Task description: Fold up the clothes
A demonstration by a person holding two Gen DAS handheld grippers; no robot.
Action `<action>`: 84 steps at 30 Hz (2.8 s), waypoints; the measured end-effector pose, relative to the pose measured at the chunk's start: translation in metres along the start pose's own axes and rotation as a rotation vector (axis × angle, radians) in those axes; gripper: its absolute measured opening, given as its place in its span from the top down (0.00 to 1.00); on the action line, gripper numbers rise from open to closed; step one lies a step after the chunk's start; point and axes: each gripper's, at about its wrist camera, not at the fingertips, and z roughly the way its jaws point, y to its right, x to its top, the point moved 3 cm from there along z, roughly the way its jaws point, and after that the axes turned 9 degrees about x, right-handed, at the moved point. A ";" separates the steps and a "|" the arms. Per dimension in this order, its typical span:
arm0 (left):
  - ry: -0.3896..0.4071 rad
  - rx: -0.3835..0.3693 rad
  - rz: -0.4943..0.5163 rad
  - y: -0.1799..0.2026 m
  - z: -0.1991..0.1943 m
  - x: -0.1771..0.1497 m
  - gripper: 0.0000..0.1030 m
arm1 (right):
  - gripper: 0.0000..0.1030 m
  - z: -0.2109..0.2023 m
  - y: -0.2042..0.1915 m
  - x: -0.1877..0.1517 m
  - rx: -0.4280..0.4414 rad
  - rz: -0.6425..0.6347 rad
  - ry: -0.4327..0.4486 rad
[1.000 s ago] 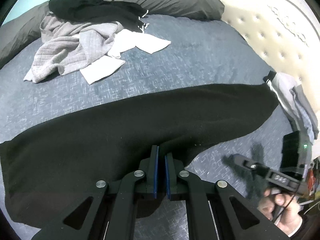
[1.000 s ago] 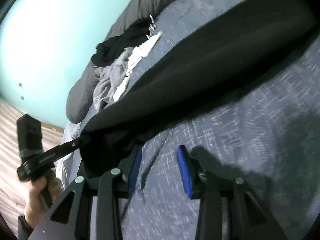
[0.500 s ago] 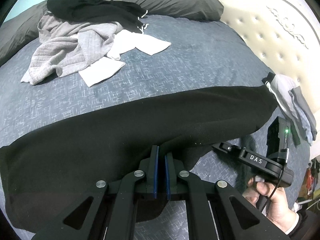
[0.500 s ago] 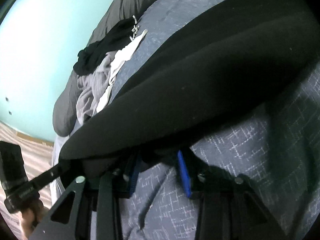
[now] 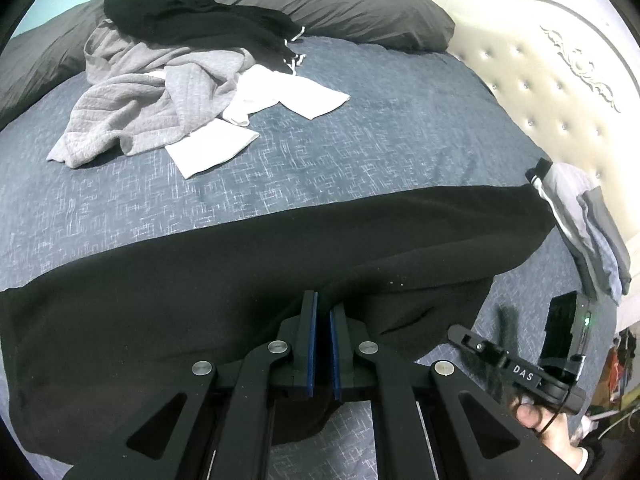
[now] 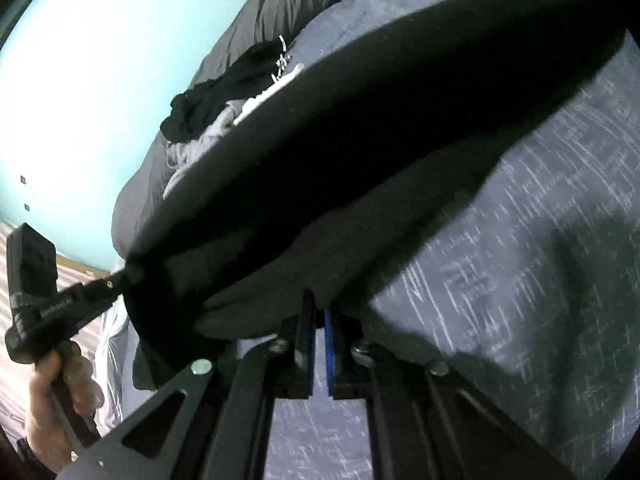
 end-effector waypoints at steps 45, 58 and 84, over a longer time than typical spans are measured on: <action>0.002 -0.007 0.035 0.010 0.001 -0.017 0.95 | 0.96 -0.041 0.047 0.019 -0.057 0.172 0.185; 0.019 -0.086 0.025 0.001 -0.024 -0.052 0.74 | 0.92 -0.061 0.016 0.018 0.013 0.114 0.169; 0.099 0.162 -0.331 -0.205 -0.044 -0.110 0.69 | 0.64 0.060 -0.055 -0.044 0.092 0.283 -0.006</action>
